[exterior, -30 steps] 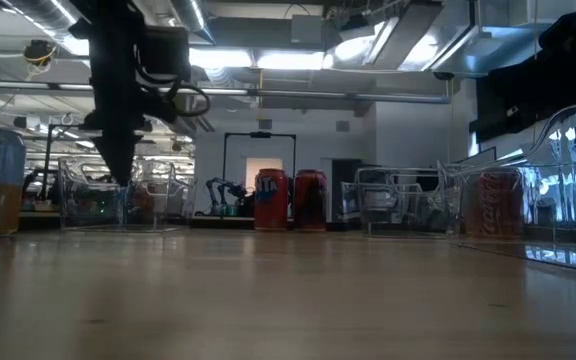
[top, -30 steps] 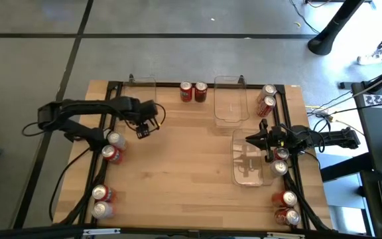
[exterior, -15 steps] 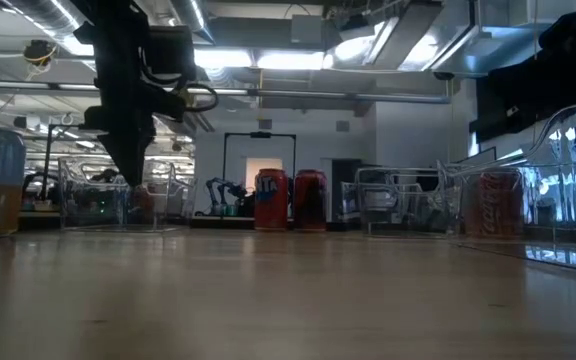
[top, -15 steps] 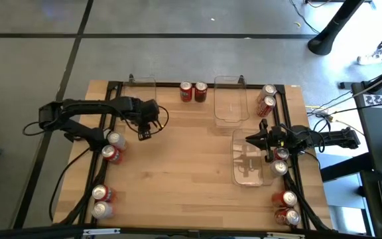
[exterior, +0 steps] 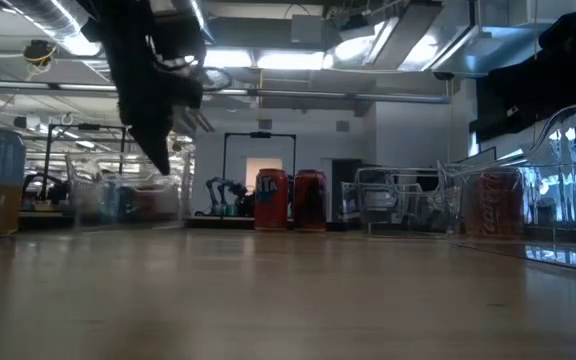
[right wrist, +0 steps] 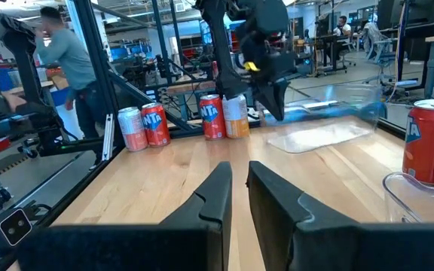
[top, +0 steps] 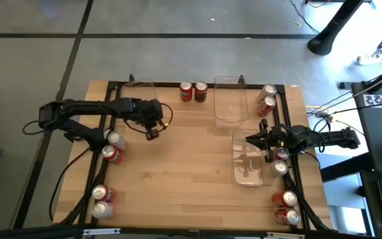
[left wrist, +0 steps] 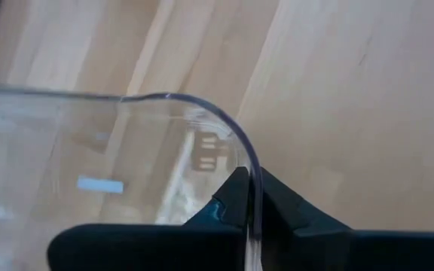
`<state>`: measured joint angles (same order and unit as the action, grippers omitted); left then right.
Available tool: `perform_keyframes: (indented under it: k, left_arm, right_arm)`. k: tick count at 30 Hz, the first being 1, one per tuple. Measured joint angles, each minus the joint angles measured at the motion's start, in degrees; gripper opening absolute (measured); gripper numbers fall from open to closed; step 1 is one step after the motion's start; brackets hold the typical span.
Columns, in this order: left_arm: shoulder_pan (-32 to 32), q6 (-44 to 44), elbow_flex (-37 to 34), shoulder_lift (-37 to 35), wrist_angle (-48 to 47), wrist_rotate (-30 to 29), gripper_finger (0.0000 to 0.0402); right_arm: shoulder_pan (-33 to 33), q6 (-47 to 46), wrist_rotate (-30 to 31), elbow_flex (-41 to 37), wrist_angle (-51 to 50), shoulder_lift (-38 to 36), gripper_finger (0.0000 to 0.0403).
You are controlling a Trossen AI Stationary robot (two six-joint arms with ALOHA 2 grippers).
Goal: Sort soda cans
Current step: Move the top left transparent bin to the bottom left side of the table
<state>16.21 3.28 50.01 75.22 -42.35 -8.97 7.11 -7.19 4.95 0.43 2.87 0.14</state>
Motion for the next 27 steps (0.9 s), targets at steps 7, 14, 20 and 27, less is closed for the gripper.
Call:
perform_keyframes:
  k: [7, 14, 20, 27]
  left_arm:
    - [-5.38, 9.62, 1.1, -0.02, 0.37, 0.95, 0.0004]
    - [-16.1, 18.05, 1.12, 1.24, 8.02, 1.44, 0.0006]
    - [-25.69, 24.57, 1.19, 4.69, 12.48, 0.97, 0.0008]
    - [-35.37, 34.83, 1.43, 9.68, 15.11, -0.54, 0.0005]
  right_arm:
    - [-0.02, -0.02, 0.0, 0.02, 0.0, 0.01, 0.0049]
    - [-0.02, -0.01, 0.0, 0.02, 0.0, 0.01, 0.0049]
    - [-0.01, 0.01, 0.02, 0.02, -0.27, -0.02, 0.0049]
    - [-0.02, -0.01, 0.02, 0.01, -0.36, -0.01, 0.0049]
